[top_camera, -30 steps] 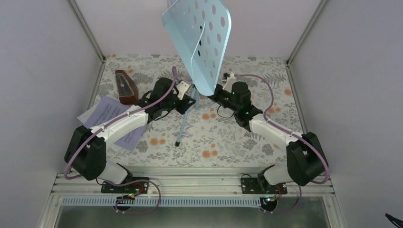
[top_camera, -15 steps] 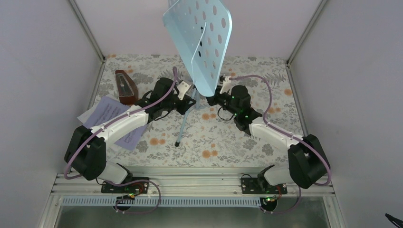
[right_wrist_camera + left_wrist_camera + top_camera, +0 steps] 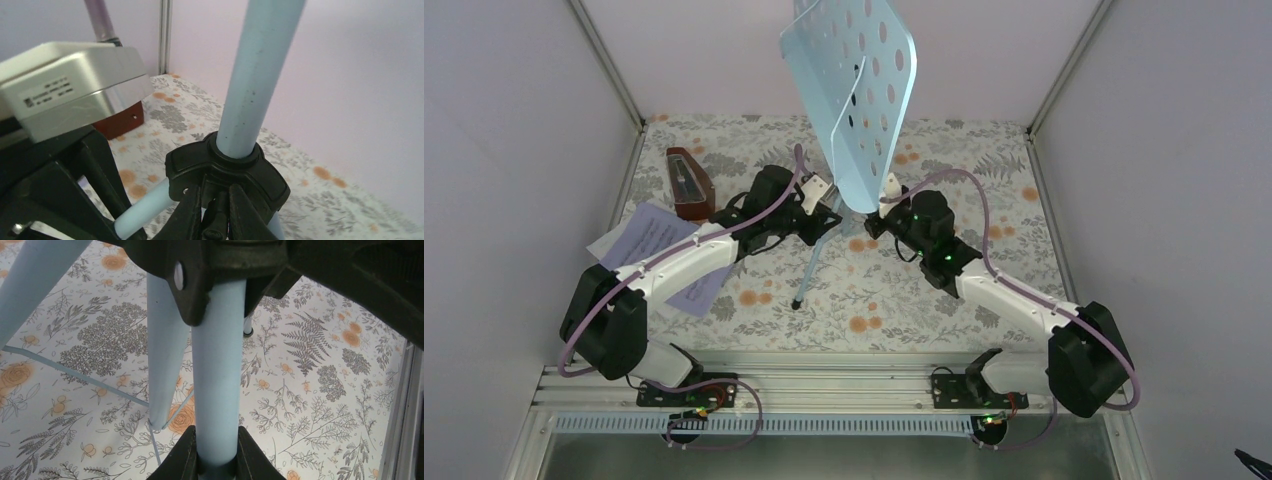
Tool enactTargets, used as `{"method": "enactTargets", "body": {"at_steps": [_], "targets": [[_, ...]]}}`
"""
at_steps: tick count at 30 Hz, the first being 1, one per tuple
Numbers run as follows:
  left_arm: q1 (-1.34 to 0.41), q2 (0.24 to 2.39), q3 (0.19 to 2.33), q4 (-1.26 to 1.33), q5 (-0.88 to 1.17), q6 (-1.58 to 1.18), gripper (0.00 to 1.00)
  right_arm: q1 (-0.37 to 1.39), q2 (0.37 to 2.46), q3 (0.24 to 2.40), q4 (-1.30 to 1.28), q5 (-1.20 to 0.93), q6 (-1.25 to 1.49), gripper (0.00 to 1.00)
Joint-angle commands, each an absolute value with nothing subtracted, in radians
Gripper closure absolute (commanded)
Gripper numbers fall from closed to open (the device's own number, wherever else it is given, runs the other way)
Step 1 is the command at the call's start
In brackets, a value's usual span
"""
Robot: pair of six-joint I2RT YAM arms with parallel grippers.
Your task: Pack up the instrument practice props
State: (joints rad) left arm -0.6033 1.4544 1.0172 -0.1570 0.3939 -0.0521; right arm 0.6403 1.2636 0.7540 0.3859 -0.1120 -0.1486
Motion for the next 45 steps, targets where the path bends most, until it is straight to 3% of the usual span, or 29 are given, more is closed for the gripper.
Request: {"method": "enactTargets", "body": {"at_steps": [1, 13, 15, 17, 19, 25, 27, 32, 40, 45], "targets": [[-0.583, 1.456, 1.042, -0.147, 0.342, -0.053, 0.98, 0.664, 1.229, 0.744, 0.363, 0.002, -0.419, 0.96], [-0.583, 1.465, 1.041, -0.144, 0.352, -0.056, 0.98, 0.721, 1.265, 0.763, 0.314, 0.262, -0.688, 0.93], [-0.583, 1.467, 1.042, -0.144, 0.351, -0.056, 0.98, 0.721, 1.248, 0.759, 0.317, 0.240, -0.665, 0.89], [-0.583, 1.467, 1.040, -0.144, 0.349, -0.055, 0.98, 0.721, 1.206, 0.754, 0.320, 0.196, -0.615, 0.79], [-0.583, 1.467, 1.040, -0.144, 0.347, -0.054, 0.98, 0.719, 1.154, 0.734, 0.345, 0.157, -0.537, 0.60], [-0.584, 1.460, 1.039, -0.144, 0.350, -0.055, 0.98, 0.685, 0.998, 0.663, 0.354, 0.065, -0.211, 0.35], [-0.585, 1.459, 1.039, -0.143, 0.351, -0.054, 0.98, 0.668, 0.961, 0.634, 0.353, 0.055, -0.049, 0.22], [-0.584, 1.461, 1.039, -0.144, 0.347, -0.054, 0.98, 0.635, 0.952, 0.650, 0.299, -0.037, 0.324, 0.16], [-0.586, 1.458, 1.041, -0.147, 0.342, -0.050, 0.98, 0.632, 1.115, 0.784, 0.219, -0.210, 0.982, 0.14], [-0.587, 1.452, 1.042, -0.147, 0.339, -0.049, 0.98, 0.633, 1.114, 0.718, 0.327, -0.254, 1.222, 0.14]]}}
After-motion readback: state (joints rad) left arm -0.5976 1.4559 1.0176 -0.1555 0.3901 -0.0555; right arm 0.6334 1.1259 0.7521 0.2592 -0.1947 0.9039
